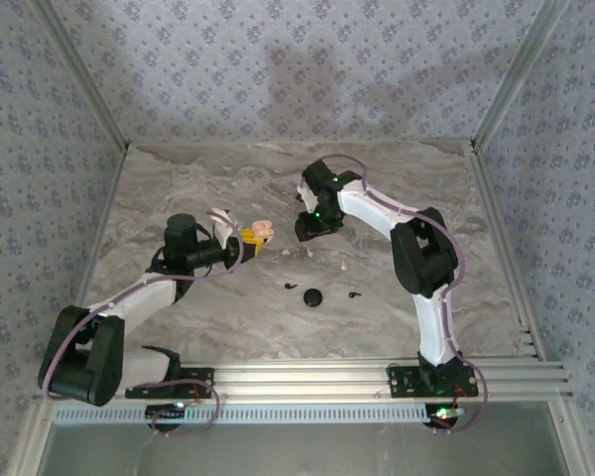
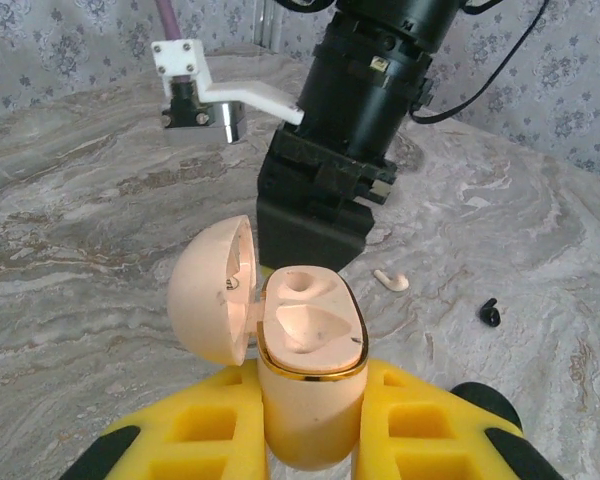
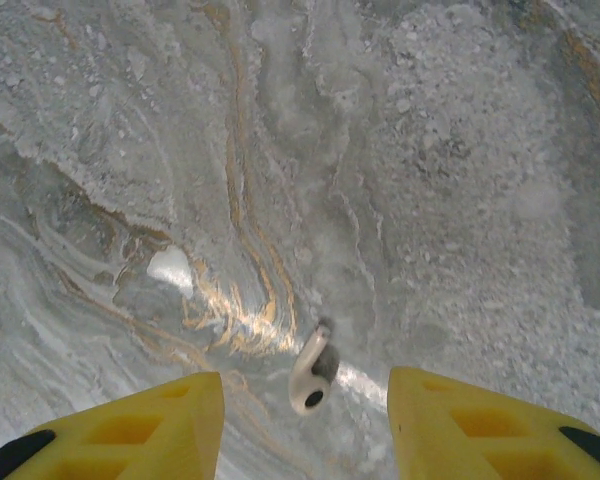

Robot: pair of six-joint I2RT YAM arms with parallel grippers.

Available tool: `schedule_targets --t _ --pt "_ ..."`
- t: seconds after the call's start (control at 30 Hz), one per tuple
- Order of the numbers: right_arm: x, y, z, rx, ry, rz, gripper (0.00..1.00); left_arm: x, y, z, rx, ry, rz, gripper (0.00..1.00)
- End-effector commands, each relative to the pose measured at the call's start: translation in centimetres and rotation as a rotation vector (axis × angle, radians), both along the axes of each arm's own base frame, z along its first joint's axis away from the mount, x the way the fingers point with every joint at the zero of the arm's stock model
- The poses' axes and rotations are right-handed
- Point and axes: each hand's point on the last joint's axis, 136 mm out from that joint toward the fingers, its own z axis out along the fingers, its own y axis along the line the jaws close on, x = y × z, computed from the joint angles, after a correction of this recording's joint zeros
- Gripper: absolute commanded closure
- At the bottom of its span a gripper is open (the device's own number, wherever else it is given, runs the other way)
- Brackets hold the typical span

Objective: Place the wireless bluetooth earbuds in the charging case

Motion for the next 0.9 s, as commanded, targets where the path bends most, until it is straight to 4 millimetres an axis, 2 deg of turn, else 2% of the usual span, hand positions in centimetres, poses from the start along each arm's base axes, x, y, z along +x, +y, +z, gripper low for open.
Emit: schedule_targets --t 0.0,0.27,0.53,0.67,0.87 --pt "-0.4 1.2 -1.1 0.015 0.048 0.014 0.51 0.1 0.2 1.3 -0.01 -0.043 0.006 0.87" --pt "-1.1 3.4 -2.2 0.089 0.085 0.072 0.53 0.2 0.4 1.4 -0.005 -0.046 0.014 0.87" --pt "-0.7 4.0 -3.1 0.091 0.095 0.082 0.53 0.1 0.4 1.5 -0.006 -0.045 0.013 0.87" --pt "-1.3 3.8 -3.7 0.079 0.126 0.094 0.54 0.2 0.5 1.5 -0.005 -0.049 0.015 0.87" --pt "-2.3 2.3 -4.1 0.018 0.151 0.094 0.54 0.2 0.4 1.5 -0.006 -0.04 0.012 0.87"
